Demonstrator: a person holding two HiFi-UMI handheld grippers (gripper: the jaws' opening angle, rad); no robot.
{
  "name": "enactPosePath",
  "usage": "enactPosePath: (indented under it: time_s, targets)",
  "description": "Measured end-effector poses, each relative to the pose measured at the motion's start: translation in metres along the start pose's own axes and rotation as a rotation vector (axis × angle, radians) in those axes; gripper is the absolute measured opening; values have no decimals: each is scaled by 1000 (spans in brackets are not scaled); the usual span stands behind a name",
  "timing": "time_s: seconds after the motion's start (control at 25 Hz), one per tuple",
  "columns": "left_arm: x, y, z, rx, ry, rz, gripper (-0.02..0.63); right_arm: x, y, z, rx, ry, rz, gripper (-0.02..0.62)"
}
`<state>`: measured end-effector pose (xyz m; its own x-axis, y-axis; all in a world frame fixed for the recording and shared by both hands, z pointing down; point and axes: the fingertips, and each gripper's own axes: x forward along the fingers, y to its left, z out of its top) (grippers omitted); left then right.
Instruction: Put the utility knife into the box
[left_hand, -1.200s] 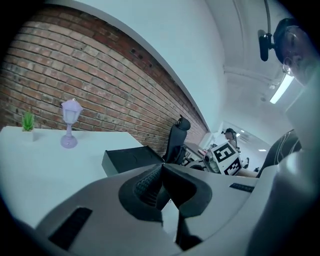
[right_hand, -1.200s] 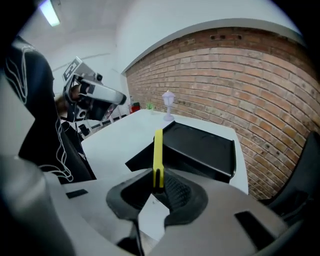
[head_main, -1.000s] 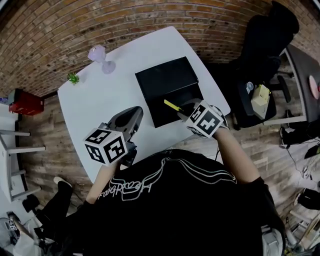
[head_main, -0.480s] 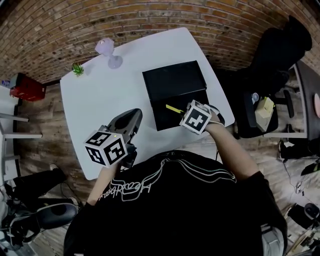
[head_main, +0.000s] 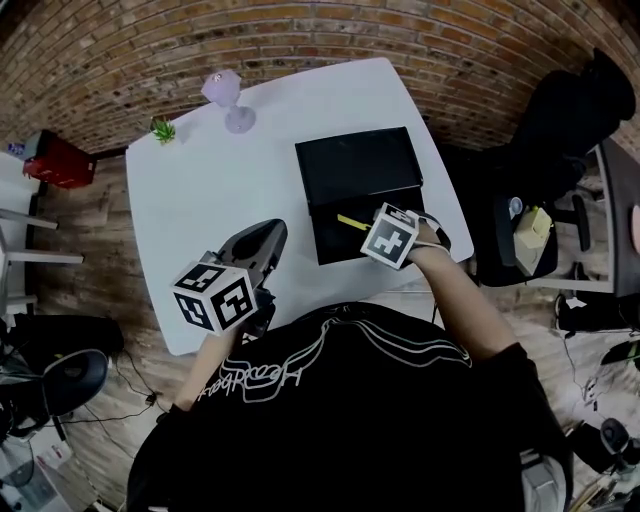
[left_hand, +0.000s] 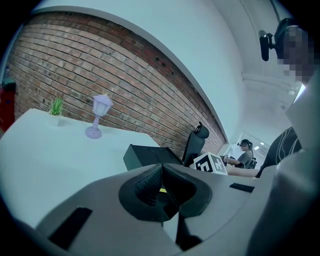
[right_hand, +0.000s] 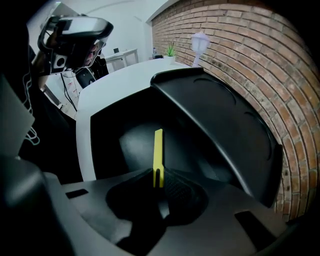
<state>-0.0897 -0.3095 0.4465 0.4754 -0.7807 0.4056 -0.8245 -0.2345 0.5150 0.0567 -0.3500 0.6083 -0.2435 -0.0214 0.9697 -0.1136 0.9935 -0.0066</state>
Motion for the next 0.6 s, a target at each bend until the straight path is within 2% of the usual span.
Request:
enactPosePath:
  time_s: [0.24, 0.44, 0.52, 0.6]
  targets:
    - [1, -3, -2, 4, 5, -4, 32, -2, -4, 0, 2, -6, -16, 84]
    - [2, -4, -3, 9, 11, -7, 32, -9, -10, -6, 64, -20, -28, 190]
    - [2, -7, -4, 12, 16, -12, 32, -14, -7, -5, 86, -49, -17, 231]
    - [3, -11, -4, 18, 23, -19, 32, -23, -3, 1, 101, -105, 5, 244]
